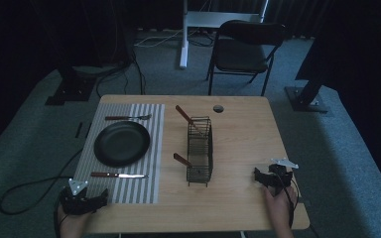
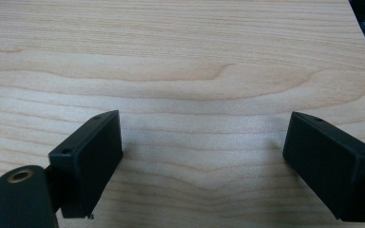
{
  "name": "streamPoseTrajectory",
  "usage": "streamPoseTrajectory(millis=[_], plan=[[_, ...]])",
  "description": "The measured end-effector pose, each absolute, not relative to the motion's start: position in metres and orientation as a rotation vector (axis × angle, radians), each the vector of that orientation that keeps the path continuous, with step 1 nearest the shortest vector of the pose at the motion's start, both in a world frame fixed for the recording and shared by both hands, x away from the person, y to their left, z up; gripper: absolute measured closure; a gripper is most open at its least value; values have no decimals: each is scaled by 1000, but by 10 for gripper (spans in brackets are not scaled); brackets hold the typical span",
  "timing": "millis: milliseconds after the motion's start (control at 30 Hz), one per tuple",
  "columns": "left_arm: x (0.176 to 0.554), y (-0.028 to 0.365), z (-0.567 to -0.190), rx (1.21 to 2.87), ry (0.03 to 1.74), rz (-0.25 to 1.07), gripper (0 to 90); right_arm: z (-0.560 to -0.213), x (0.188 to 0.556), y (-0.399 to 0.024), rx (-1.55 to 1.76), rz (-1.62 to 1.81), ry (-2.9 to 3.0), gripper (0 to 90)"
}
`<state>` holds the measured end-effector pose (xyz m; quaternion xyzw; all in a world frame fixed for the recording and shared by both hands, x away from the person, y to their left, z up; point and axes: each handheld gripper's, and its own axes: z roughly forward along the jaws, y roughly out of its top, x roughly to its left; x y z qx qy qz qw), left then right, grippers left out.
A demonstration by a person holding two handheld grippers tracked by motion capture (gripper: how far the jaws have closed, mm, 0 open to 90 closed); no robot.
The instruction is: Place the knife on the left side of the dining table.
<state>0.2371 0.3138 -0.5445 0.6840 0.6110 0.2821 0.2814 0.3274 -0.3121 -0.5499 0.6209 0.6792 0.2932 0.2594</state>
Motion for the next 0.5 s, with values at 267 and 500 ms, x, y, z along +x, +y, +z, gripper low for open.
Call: streamPoseTrajectory(millis=[267, 500], plan=[[232, 318, -544, 1804, 1646, 804, 2, -550, 327, -312, 1682, 794, 1841, 119], [232, 317, -544, 1808, 1658, 828, 2, -550, 327, -312, 1681, 794, 1841, 119]])
